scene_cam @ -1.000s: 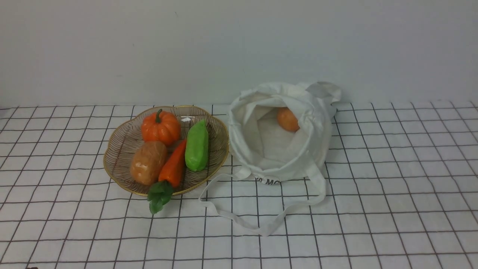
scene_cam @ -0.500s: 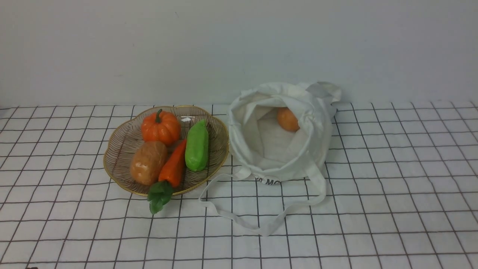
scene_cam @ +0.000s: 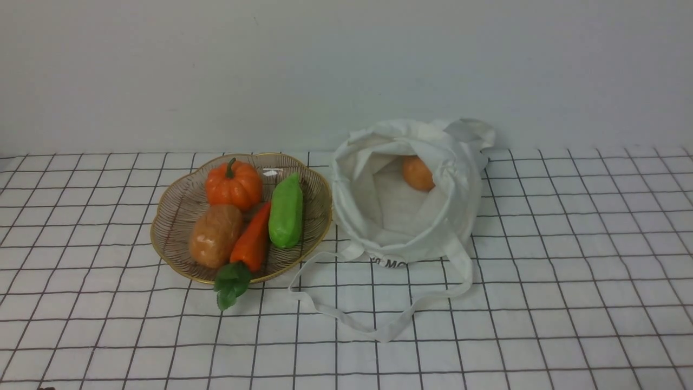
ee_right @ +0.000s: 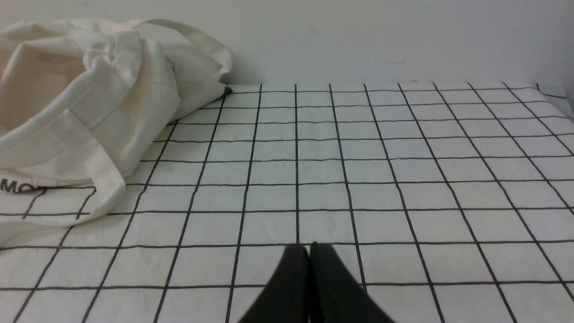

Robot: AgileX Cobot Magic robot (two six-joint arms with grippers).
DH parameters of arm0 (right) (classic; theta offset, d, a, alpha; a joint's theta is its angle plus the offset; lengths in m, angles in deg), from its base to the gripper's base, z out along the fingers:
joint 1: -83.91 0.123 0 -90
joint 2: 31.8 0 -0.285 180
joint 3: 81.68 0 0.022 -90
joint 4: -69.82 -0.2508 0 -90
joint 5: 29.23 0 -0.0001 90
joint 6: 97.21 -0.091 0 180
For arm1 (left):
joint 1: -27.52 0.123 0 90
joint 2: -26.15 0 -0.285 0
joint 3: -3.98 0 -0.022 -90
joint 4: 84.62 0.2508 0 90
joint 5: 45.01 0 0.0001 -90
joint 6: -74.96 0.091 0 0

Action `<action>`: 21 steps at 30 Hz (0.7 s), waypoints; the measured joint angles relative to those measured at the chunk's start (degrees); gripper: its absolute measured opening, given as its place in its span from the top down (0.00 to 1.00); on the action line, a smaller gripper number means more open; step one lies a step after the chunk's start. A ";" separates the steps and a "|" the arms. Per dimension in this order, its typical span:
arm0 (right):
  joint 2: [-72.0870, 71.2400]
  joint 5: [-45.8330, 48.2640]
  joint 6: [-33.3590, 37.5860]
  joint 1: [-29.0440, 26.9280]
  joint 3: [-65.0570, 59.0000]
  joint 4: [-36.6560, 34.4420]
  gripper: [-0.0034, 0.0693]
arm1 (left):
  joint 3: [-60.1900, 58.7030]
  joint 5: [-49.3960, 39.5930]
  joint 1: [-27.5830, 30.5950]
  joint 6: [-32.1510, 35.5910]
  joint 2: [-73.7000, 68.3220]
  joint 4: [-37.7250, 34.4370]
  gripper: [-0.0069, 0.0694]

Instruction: Take vegetables from bag on white checkered tablecloth place on plate.

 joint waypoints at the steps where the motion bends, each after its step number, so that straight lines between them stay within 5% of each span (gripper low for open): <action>1: -0.02 -0.04 0.00 0.00 0.00 0.00 0.97 | 0.00 0.00 0.00 0.00 0.00 0.00 0.92; 21: -0.13 -0.16 0.18 3.77 -0.06 0.00 0.97 | 0.00 0.00 0.00 0.00 0.00 0.00 0.92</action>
